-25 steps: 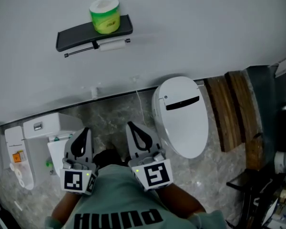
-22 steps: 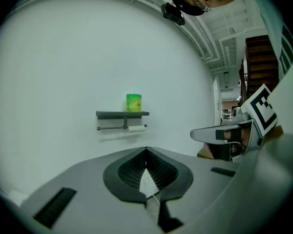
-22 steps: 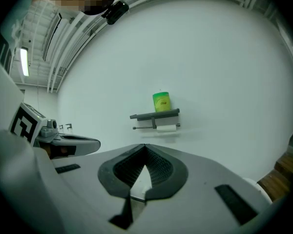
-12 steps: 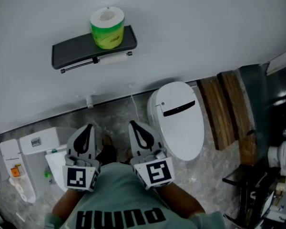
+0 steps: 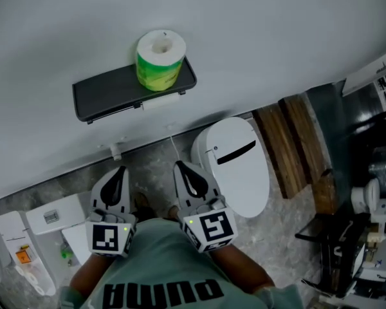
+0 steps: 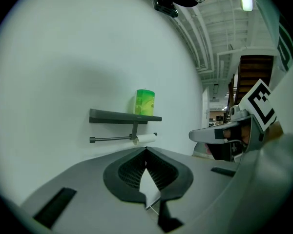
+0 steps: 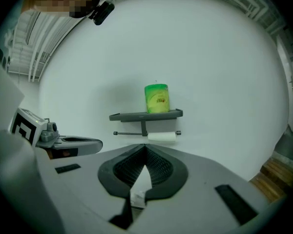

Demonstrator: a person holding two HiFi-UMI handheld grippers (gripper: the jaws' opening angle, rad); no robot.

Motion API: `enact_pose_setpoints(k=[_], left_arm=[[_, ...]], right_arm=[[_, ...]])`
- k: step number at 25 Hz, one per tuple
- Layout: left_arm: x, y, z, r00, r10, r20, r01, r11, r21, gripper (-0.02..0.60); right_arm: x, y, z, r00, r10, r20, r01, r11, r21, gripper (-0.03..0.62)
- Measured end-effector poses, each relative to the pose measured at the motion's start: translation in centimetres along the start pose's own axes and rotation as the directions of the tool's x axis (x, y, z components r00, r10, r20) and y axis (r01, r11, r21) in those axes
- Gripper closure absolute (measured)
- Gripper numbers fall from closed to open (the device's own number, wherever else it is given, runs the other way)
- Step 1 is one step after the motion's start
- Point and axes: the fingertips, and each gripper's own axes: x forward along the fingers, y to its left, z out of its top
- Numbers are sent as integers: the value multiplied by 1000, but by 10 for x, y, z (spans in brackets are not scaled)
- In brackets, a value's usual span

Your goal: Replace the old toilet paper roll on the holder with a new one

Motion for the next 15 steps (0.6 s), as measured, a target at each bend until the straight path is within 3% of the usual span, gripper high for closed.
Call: enact_pose_setpoints(k=[8,15], left_arm=[[10,28,0,1000,-9,9,9,1000,9,578],[27,36,4,999,54,2,-54,998,22,578]], right_arm=[[26,-3,-1,999,-30,-16,30,999,38,591],[50,-18,1,999,45,-8,-43,992,115,591]])
